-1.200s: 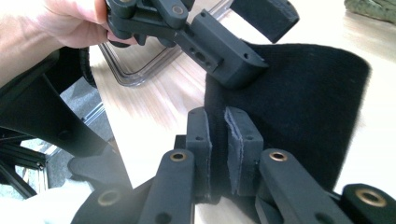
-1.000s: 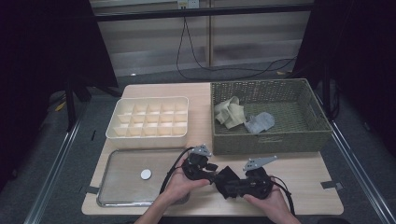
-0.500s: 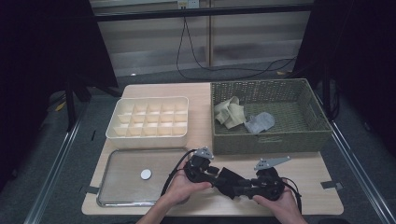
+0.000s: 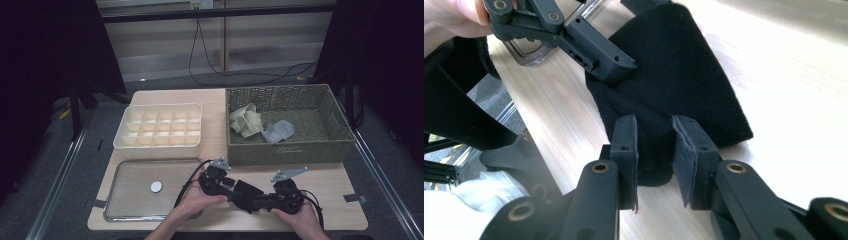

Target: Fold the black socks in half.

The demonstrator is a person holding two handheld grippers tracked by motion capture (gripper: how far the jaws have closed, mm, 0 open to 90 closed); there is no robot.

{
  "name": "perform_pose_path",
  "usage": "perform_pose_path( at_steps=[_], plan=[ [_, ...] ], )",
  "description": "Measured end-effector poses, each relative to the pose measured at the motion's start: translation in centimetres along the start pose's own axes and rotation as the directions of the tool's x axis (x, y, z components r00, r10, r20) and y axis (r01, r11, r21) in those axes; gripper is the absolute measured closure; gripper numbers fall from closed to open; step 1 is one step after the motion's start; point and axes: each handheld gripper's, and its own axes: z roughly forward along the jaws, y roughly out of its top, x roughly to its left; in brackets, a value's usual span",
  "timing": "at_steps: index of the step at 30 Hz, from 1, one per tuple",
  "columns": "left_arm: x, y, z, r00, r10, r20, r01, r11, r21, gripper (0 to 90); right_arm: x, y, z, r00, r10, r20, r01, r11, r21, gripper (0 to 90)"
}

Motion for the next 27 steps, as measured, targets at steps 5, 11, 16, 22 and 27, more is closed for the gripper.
perform_pose_path(
  at_steps=[5, 11, 16, 22, 27],
  plan=[
    [-0.14, 0.09, 0.32, 0.9999, 0.011, 0.009, -0.011, 0.9999, 0.011, 33.1, -0.03, -0.43, 0.0, 1.0, 0.003, -0.004, -0.003, 1.0, 0.028, 72.3],
    [-0.15, 0.07, 0.61, 0.999, 0.005, 0.044, -0.006, 0.9998, 0.022, 30.8, -0.06, -0.38, 0.02, 1.0, -0.004, -0.004, 0.005, 0.999, 0.034, 72.2],
    [-0.36, 0.01, 0.83, 0.9981, 0.013, 0.06, -0.014, 0.9998, 0.014, 31.3, -0.09, -0.4, 0.08, 1.0, -0.005, -0.004, 0.006, 0.999, 0.042, 72.1],
    [-0.63, -0.06, 0.95, 0.9941, -0.014, 0.107, 0.013, 0.9998, 0.011, 41.0, -0.18, -0.44, 0.16, 0.9999, -0.015, -0.005, 0.015, 0.999, 0.038, 72.0],
    [-0.78, 0.01, 0.84, 0.991, -0.008, 0.134, 0.009, 0.9999, -0.005, 54.2, -0.43, -0.47, 0.21, 0.9995, -0.029, -0.009, 0.029, 0.999, 0.028, 71.5]
  ],
)
